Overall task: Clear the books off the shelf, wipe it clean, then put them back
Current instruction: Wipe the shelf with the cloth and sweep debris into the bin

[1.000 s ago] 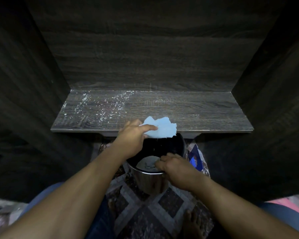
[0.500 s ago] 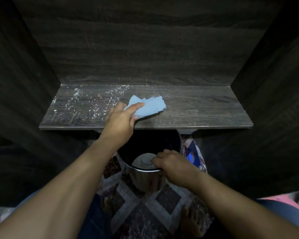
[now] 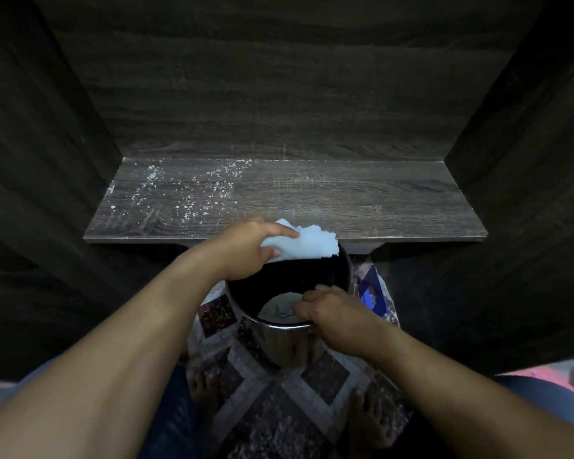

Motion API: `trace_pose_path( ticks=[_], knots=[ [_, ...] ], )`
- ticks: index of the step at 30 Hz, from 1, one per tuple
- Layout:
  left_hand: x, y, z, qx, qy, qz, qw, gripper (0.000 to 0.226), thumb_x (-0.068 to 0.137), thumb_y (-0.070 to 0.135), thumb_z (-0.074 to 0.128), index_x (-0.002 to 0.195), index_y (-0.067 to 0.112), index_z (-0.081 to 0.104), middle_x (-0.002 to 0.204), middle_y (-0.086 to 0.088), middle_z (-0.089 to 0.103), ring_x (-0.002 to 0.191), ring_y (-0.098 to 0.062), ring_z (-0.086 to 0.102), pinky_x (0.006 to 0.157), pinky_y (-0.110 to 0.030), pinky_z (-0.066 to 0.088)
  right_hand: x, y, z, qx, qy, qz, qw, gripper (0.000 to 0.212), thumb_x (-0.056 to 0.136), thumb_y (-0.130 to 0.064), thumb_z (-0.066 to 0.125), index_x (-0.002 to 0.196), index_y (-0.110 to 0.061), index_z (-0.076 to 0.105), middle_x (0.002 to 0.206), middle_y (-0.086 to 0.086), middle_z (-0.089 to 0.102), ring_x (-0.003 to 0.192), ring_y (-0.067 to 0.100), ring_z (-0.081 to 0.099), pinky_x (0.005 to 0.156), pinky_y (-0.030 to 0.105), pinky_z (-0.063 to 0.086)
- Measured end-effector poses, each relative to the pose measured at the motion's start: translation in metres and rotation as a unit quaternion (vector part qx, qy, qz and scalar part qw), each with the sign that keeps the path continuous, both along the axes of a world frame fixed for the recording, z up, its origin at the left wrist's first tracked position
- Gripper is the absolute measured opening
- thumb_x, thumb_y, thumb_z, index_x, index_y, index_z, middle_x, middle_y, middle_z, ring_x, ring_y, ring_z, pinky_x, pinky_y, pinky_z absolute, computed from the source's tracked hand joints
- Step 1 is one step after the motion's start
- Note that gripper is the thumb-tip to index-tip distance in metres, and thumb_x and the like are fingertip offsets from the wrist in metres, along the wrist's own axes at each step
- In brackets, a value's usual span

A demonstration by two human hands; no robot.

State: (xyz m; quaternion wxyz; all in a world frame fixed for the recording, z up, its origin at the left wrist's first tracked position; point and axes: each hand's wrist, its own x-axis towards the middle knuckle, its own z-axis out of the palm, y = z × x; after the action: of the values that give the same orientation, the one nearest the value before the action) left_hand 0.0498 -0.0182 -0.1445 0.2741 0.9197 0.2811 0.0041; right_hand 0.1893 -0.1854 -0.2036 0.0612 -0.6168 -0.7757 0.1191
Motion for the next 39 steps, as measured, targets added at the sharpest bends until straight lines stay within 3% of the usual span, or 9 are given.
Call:
trace_pose_path(
  ticks=[3, 6, 13, 16, 19, 24, 29, 34, 39],
  knots=[
    [-0.003, -0.001, 0.013, 0.017, -0.028, 0.030, 0.999, 0.044, 0.095, 0.021, 0.058, 0.135, 0.037, 0.051, 0.135, -0.008, 0.051, 0.125, -0.026, 0.046, 0.101, -0.026, 0.033, -0.004, 0.000, 0.000, 0.001, 0.000, 0.009, 1.000, 0.020, 0.079, -0.011, 0.062, 0.099, -0.016, 0.066, 0.084, 0.006, 0.061, 0.082, 0.030, 0.057, 0.068, 0.036, 0.044],
    [-0.003, -0.004, 0.019, 0.065, -0.076, 0.102, 0.990, 0.046, 0.095, 0.023, 0.057, 0.138, 0.036, 0.049, 0.128, -0.012, 0.050, 0.119, -0.028, 0.048, 0.096, -0.024, 0.032, -0.008, 0.001, 0.002, -0.002, -0.002, 0.011, 1.000, 0.020, 0.083, -0.012, 0.059, 0.103, -0.014, 0.064, 0.090, 0.008, 0.061, 0.088, 0.031, 0.055, 0.072, 0.037, 0.042],
    [-0.005, -0.018, 0.003, 0.125, -0.095, 0.179, 0.971, 0.048, 0.095, 0.024, 0.055, 0.141, 0.034, 0.045, 0.117, -0.012, 0.048, 0.110, -0.033, 0.044, 0.100, -0.045, 0.039, -0.011, 0.006, 0.001, 0.003, 0.003, 0.010, 1.000, 0.023, 0.080, -0.005, 0.061, 0.102, -0.011, 0.066, 0.084, 0.010, 0.061, 0.081, 0.032, 0.056, 0.068, 0.033, 0.036],
    [-0.006, -0.018, -0.004, 0.146, -0.057, 0.174, 0.972, 0.048, 0.095, 0.025, 0.054, 0.142, 0.034, 0.044, 0.124, -0.014, 0.047, 0.113, -0.035, 0.043, 0.099, -0.046, 0.039, -0.012, 0.010, 0.005, 0.000, -0.009, 0.000, 1.000, 0.025, 0.086, -0.004, 0.055, 0.109, -0.010, 0.063, 0.095, 0.014, 0.060, 0.092, 0.033, 0.053, 0.074, 0.035, 0.034],
    [-0.008, -0.017, -0.009, 0.096, -0.003, 0.146, 0.984, 0.048, 0.096, 0.025, 0.053, 0.141, 0.034, 0.044, 0.130, -0.015, 0.045, 0.119, -0.035, 0.044, 0.101, -0.047, 0.040, -0.011, 0.010, 0.009, -0.007, -0.005, -0.004, 1.000, 0.030, 0.087, -0.005, 0.054, 0.115, -0.010, 0.062, 0.101, 0.015, 0.060, 0.098, 0.033, 0.052, 0.080, 0.039, 0.039],
    [-0.004, -0.014, 0.000, 0.123, -0.145, 0.180, 0.965, 0.046, 0.094, 0.019, 0.057, 0.138, 0.028, 0.051, 0.108, -0.014, 0.048, 0.104, -0.034, 0.048, 0.096, -0.045, 0.042, -0.009, 0.009, 0.009, -0.026, -0.018, -0.012, 0.999, 0.031, 0.091, -0.009, 0.050, 0.120, -0.013, 0.059, 0.107, 0.013, 0.058, 0.103, 0.032, 0.050, 0.084, 0.038, 0.037],
    [-0.007, -0.016, -0.008, 0.081, -0.041, 0.126, 0.988, 0.047, 0.093, 0.022, 0.058, 0.139, 0.031, 0.049, 0.130, -0.014, 0.049, 0.119, -0.033, 0.047, 0.104, -0.040, 0.038, -0.008, 0.009, 0.010, -0.041, -0.029, -0.016, 0.999, 0.033, 0.091, -0.008, 0.049, 0.122, -0.014, 0.058, 0.109, 0.012, 0.057, 0.105, 0.030, 0.048, 0.084, 0.037, 0.036],
    [-0.006, -0.015, -0.001, 0.125, -0.151, 0.174, 0.965, 0.046, 0.093, 0.019, 0.057, 0.139, 0.028, 0.050, 0.101, -0.004, 0.042, 0.101, -0.032, 0.048, 0.095, -0.044, 0.042, -0.009, 0.011, 0.008, -0.037, -0.031, -0.019, 0.999, 0.030, 0.090, -0.008, 0.050, 0.119, -0.014, 0.058, 0.106, 0.011, 0.057, 0.103, 0.030, 0.049, 0.080, 0.036, 0.035],
    [-0.008, -0.017, -0.007, 0.063, -0.015, 0.120, 0.991, 0.047, 0.094, 0.022, 0.057, 0.140, 0.030, 0.048, 0.138, -0.014, 0.046, 0.125, -0.031, 0.044, 0.104, -0.031, 0.033, -0.007, 0.012, 0.006, -0.033, -0.037, -0.017, 0.999, 0.033, 0.090, -0.011, 0.051, 0.122, -0.016, 0.057, 0.108, 0.010, 0.058, 0.104, 0.030, 0.049, 0.083, 0.037, 0.038]
  ],
)
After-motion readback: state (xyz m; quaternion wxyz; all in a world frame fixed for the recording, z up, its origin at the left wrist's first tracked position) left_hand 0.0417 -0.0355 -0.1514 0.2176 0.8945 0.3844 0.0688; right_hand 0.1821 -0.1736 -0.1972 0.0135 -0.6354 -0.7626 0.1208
